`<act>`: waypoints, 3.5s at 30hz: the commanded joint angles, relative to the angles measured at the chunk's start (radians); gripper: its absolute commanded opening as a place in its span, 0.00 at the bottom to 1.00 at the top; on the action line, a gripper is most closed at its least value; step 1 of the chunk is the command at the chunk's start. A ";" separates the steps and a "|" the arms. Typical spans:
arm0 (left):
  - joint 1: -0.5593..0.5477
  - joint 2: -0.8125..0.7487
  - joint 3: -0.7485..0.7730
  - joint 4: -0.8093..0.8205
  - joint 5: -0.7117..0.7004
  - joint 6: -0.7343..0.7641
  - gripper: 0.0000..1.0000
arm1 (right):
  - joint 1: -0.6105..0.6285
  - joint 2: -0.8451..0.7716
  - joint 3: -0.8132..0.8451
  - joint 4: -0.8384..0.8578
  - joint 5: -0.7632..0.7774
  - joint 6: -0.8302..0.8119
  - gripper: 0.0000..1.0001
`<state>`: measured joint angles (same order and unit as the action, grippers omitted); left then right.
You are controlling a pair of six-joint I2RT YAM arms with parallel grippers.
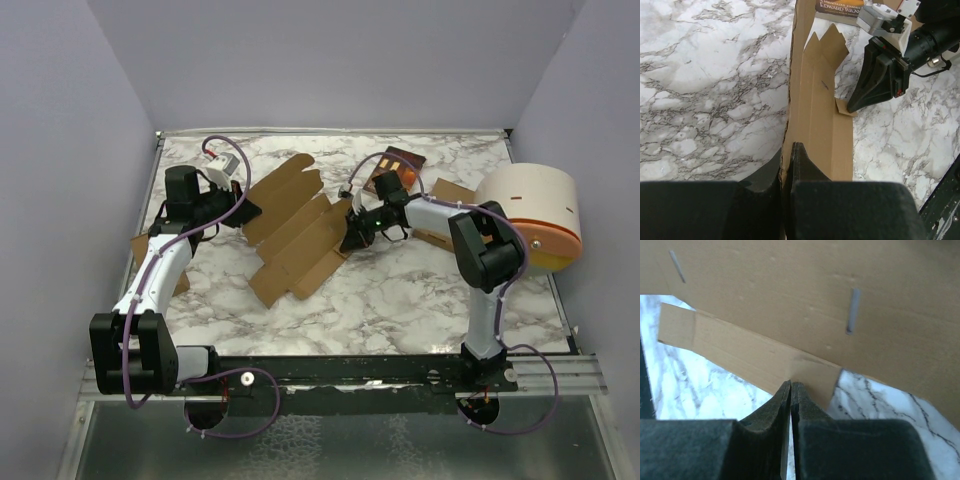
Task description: Fold the paper box
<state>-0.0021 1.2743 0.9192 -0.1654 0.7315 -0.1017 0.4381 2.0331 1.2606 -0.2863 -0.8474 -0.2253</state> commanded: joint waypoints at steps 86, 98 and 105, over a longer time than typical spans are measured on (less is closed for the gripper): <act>-0.148 -0.044 -0.080 0.176 0.276 0.005 0.00 | -0.036 -0.299 -0.244 0.402 0.093 0.188 0.04; -0.150 -0.039 -0.072 0.148 0.231 0.021 0.00 | -0.050 -0.333 -0.190 0.287 0.047 0.054 0.04; -0.150 -0.043 -0.067 0.137 0.230 0.038 0.00 | -0.125 -0.343 -0.187 0.259 -0.065 0.013 0.05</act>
<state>-0.1455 1.2312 0.8429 -0.0269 0.9585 -0.0910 0.3603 1.7203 1.0489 -0.0048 -0.8345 -0.1623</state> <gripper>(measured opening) 0.019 0.048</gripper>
